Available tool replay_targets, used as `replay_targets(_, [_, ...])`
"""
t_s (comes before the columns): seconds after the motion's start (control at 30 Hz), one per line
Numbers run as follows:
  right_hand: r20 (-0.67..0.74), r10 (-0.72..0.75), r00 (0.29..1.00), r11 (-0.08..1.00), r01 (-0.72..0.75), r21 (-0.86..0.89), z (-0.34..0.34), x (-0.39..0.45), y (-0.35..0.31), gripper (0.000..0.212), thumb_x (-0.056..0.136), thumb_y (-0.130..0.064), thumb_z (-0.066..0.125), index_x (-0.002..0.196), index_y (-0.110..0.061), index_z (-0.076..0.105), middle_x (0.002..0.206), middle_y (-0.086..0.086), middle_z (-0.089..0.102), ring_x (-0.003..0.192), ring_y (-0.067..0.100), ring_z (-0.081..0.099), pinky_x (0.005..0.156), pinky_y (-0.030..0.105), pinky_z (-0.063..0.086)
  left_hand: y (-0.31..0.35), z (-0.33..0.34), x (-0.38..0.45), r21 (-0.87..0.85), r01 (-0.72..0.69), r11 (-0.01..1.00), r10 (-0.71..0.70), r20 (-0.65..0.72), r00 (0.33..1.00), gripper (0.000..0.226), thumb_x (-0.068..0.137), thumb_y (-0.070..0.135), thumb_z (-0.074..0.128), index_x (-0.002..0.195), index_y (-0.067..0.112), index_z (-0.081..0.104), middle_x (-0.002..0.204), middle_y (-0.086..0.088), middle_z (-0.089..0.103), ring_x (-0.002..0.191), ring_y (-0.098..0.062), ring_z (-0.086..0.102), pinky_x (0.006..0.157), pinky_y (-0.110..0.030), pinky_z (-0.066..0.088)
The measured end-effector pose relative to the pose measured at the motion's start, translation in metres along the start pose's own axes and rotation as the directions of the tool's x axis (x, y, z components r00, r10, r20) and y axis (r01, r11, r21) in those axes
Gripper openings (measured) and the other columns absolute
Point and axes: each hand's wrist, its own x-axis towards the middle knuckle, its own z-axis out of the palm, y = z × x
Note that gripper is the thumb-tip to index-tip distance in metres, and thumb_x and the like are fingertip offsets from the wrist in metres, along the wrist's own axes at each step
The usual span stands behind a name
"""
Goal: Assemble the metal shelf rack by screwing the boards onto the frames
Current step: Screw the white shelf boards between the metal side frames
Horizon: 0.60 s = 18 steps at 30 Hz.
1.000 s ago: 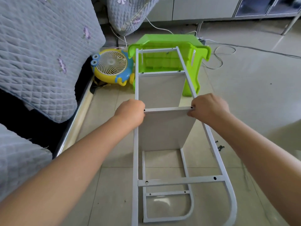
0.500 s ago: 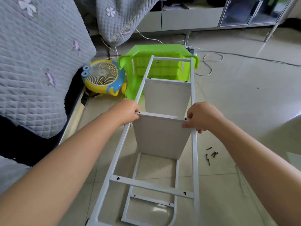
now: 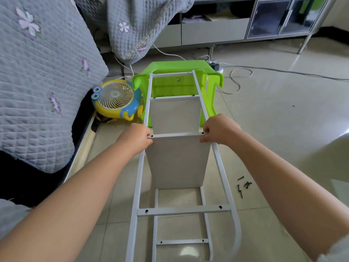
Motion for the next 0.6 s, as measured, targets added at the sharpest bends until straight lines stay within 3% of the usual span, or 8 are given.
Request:
replay_targets(0.1, [0.041,0.01,0.999,1.0,-0.011,0.008,0.0,0.004,0.007,0.034,0.08,-0.034,0.066,0.06,-0.016,0.046,0.051,-0.002,0.047,0.066,0.02,0.055,0.046,0.018,0.029,0.004,-0.004,0.003,0.002,-0.009,1.0,0.009,0.046,0.999,0.018,0.087,0.018,0.059,0.08,0.003,0.064,0.079,-0.013,0.058,0.073,-0.028,0.064,0.065,-0.03,0.053])
replay_targets(0.23, [0.068,-0.002,0.998,1.0,0.0,0.02,0.006,0.003,0.014,0.022,0.079,-0.035,0.065,0.069,-0.019,0.053,0.047,-0.006,0.05,0.054,0.012,0.052,0.048,0.018,0.033,0.003,-0.008,0.005,-0.105,0.056,0.993,-0.034,0.206,0.978,0.017,0.088,0.015,0.06,0.075,0.003,0.059,0.063,-0.011,0.053,0.051,-0.023,0.059,0.053,-0.027,0.054])
replay_targets(0.33, [0.006,-0.037,0.999,0.999,0.037,0.007,0.009,-0.001,0.016,0.016,0.081,-0.034,0.061,0.083,-0.018,0.06,0.057,-0.006,0.045,0.07,0.019,0.052,0.05,0.02,0.032,0.003,-0.01,0.007,-0.06,0.058,0.997,-0.044,0.219,0.975,0.023,0.089,0.018,0.059,0.069,0.008,0.055,0.059,-0.01,0.054,0.04,-0.012,0.053,0.045,-0.021,0.048])
replay_targets(0.47, [-0.052,-0.063,0.997,0.998,0.064,0.008,0.012,-0.005,0.015,0.017,0.086,-0.034,0.053,0.09,-0.018,0.059,0.071,-0.002,0.044,0.086,0.025,0.05,0.06,0.024,0.036,0.005,-0.006,0.004,0.182,-0.042,0.982,0.028,0.08,0.996,0.021,0.088,0.03,0.057,0.075,0.013,0.058,0.067,-0.005,0.051,0.076,-0.024,0.054,0.052,-0.024,0.03])
replay_targets(0.6, [-0.093,-0.066,0.993,0.993,0.075,0.088,0.012,-0.01,0.016,0.03,0.09,-0.029,0.05,0.116,-0.019,0.059,0.107,0.009,0.061,0.103,0.028,0.054,0.079,0.031,0.046,0.004,0.0,0.003,0.227,-0.04,0.973,0.056,-0.064,0.996,0.02,0.087,0.038,0.057,0.091,0.021,0.066,0.097,-0.008,0.059,0.102,-0.028,0.055,0.074,-0.031,0.044])
